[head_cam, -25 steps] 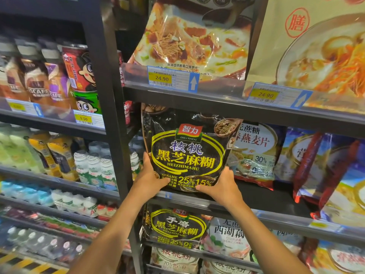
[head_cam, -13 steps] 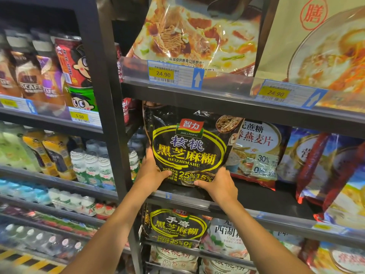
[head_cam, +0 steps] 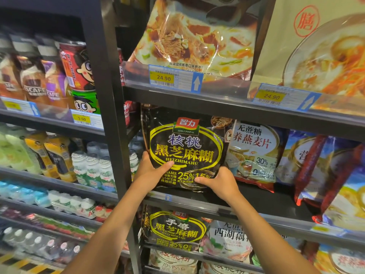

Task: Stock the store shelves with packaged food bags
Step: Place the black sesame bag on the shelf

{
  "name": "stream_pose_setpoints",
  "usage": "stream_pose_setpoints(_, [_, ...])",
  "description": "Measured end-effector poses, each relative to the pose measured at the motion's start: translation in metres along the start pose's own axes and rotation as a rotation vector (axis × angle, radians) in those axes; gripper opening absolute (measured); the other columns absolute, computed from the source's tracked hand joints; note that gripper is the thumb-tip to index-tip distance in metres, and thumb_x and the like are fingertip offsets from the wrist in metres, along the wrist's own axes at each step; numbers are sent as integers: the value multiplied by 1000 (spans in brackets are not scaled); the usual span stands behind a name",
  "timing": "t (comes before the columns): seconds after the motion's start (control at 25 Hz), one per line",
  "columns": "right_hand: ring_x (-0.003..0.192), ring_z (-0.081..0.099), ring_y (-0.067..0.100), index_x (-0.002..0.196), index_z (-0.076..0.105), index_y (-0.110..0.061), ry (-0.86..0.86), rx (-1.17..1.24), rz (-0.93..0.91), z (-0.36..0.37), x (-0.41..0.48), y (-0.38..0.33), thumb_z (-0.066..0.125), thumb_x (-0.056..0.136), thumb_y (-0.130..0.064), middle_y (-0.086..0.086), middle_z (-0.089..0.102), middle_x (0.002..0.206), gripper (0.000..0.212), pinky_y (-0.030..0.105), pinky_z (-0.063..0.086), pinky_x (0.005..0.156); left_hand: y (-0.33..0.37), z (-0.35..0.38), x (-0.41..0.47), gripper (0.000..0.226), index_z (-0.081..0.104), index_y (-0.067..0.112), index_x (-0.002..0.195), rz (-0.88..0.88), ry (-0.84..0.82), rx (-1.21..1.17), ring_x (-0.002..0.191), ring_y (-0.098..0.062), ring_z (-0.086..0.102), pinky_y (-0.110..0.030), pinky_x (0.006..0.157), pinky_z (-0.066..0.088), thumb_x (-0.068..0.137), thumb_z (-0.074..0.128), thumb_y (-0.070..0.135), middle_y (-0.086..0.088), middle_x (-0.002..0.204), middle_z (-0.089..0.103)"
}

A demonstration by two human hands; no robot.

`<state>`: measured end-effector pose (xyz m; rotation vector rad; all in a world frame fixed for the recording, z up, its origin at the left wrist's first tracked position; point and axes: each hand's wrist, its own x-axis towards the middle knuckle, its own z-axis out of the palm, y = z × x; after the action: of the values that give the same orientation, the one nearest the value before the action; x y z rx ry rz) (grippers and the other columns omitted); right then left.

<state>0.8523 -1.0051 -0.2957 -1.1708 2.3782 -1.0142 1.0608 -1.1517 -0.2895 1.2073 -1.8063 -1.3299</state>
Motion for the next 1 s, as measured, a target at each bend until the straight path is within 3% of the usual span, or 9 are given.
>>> stream_pose_setpoints(0.08, [78,71,14,88,79,-24,-28,-10,43,1,4,2,87,61,-70,-9,78,81,54,45,61,73,3,1,1,78,44,25,139,-2,7,43,128,-26,60,-46,107,48,79,81,57,1,138,63])
stream_pose_setpoints(0.16, [85,72,11,97,78,-28,-22,-22,29,3,4,5,77,48,-88,-13,79,89,77,45,62,77,0,2,3,72,42,23,138,4,-15,78,127,-26,60,-44,106,47,83,79,53,0,138,63])
stream_pose_setpoints(0.32, [112,68,13,107,69,-50,-24,36,-58,8,-5,2,87,51,-71,-15,76,115,63,43,58,94,-7,-3,0,99,30,20,152,16,-60,43,132,-27,57,-49,112,46,76,74,65,-2,146,58])
stream_pose_setpoints(0.44, [113,67,14,109,70,-39,-22,19,-35,16,3,4,73,37,-96,-13,74,113,92,46,59,91,-7,-3,6,93,27,19,155,-25,-47,-1,134,-28,56,-49,112,46,84,76,55,-3,149,56])
stream_pose_setpoints(0.52, [109,68,14,111,72,-34,-18,13,-17,21,9,12,63,33,-103,-14,75,109,105,47,60,88,-6,-2,11,108,27,22,155,-38,-47,15,132,-27,58,-53,111,47,70,75,68,-4,149,57])
stream_pose_setpoints(0.68, [113,66,13,118,67,-35,-23,4,26,25,9,18,62,30,-105,-13,72,115,112,47,60,90,-11,-2,14,99,28,24,153,-42,-48,41,130,-27,59,-53,111,48,77,77,63,-2,148,58])
stream_pose_setpoints(0.76, [114,64,12,120,64,-37,-34,-10,49,25,9,19,63,28,-105,-14,70,118,115,47,60,92,-13,-1,13,108,29,25,153,-40,-35,23,130,-26,60,-53,111,48,67,76,71,0,147,59])
stream_pose_setpoints(0.92, [115,67,9,124,63,-44,-9,42,-20,22,5,18,76,39,-93,-20,72,119,99,46,58,97,-14,1,9,85,36,25,148,-23,1,29,129,-29,60,-49,110,46,81,81,53,0,141,63])
stream_pose_setpoints(1.0, [115,67,8,125,62,-44,-11,62,-48,22,3,18,85,46,-80,-21,72,120,90,45,57,100,-13,2,5,87,36,26,148,-18,12,-4,129,-29,60,-50,111,47,80,82,52,0,140,64])
